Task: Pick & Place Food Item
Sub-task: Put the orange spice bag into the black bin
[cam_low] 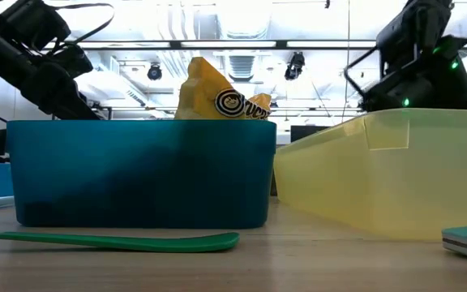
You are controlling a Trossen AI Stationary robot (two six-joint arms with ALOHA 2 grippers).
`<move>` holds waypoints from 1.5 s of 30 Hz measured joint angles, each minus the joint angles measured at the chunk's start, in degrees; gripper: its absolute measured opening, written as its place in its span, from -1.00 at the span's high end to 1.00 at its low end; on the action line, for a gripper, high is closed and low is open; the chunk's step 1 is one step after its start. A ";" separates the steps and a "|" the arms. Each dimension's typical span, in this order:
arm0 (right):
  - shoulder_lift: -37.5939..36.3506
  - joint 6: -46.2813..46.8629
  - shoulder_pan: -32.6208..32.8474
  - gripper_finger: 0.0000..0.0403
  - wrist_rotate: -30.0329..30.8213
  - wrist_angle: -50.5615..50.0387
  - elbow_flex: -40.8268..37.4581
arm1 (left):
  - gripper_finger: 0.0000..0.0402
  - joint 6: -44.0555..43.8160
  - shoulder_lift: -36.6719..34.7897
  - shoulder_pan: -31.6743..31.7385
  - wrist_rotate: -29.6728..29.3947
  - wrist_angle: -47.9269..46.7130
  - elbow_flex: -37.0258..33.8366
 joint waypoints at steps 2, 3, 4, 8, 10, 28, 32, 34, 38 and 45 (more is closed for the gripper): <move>1.16 -0.09 0.00 -0.37 -0.02 0.57 -0.03 | -0.67 0.00 -0.01 -0.01 0.00 0.00 0.00; 1.62 -0.07 0.00 -0.37 -0.10 1.03 -0.10 | -0.67 0.00 0.00 -0.01 0.01 0.00 0.00; 1.99 -0.05 0.00 -0.37 -0.10 1.23 -0.16 | -0.67 -0.01 0.01 0.00 0.02 -0.02 0.00; 2.98 0.13 0.06 -0.37 0.11 1.63 -0.47 | -0.67 0.00 0.01 -0.01 0.01 -0.01 0.00; 3.12 0.15 0.04 -0.37 0.16 1.65 -0.51 | -0.67 0.00 0.00 -0.01 0.01 -0.01 0.00; 3.24 0.15 0.04 -0.25 0.57 2.27 -0.78 | -0.67 0.00 0.01 -0.01 0.00 -0.02 0.00; 3.26 0.36 0.04 -0.04 0.57 2.95 -0.79 | -0.67 -0.01 -0.01 0.00 0.00 -0.02 0.00; 3.29 0.37 0.04 0.04 0.57 3.19 -0.83 | -0.67 -0.01 0.01 -0.01 0.00 -0.02 0.00; 3.35 0.92 0.04 0.17 0.68 3.43 -0.85 | -0.67 -0.01 0.00 0.00 0.00 -0.02 0.00; 3.37 1.84 0.04 0.29 0.59 3.22 -0.65 | -0.67 -0.02 -0.01 -0.01 0.00 -0.02 0.00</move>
